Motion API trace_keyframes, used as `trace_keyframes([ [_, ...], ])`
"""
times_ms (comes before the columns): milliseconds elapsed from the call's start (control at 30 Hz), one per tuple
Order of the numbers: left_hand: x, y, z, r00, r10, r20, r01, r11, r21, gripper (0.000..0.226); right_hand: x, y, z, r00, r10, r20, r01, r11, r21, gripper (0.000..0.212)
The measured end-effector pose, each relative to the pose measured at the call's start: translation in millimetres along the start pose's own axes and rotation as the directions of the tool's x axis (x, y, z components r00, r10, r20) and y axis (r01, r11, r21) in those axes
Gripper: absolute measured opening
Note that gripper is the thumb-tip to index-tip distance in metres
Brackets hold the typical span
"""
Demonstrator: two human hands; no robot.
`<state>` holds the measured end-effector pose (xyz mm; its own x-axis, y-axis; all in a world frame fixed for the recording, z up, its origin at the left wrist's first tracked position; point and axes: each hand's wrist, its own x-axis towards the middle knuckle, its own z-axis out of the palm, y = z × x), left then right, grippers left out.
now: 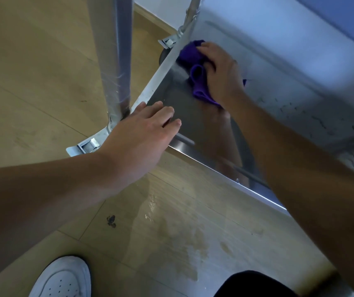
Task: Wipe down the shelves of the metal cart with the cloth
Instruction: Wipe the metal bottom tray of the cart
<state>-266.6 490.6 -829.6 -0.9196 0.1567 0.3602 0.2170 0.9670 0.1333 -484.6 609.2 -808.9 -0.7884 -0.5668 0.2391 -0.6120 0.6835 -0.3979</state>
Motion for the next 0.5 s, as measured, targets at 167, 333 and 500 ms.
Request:
trace_keyframes([
  [167,5,5,0,0.999,-0.017,0.050,0.017,1.000,0.005,0.044,-16,37,-30,0.907,0.390,-0.159,-0.384,0.921,0.066,0.044],
  [333,8,-1,2,0.980,0.022,0.199,-0.023,1.000,0.005,0.044,-64,-25,-5,0.995,0.027,-0.095,-0.019,0.996,0.086,0.039],
  [500,5,7,-3,0.981,-0.032,0.193,0.021,0.998,0.056,0.032,-93,-10,-13,0.998,-0.027,-0.056,0.028,1.000,0.007,0.039],
])
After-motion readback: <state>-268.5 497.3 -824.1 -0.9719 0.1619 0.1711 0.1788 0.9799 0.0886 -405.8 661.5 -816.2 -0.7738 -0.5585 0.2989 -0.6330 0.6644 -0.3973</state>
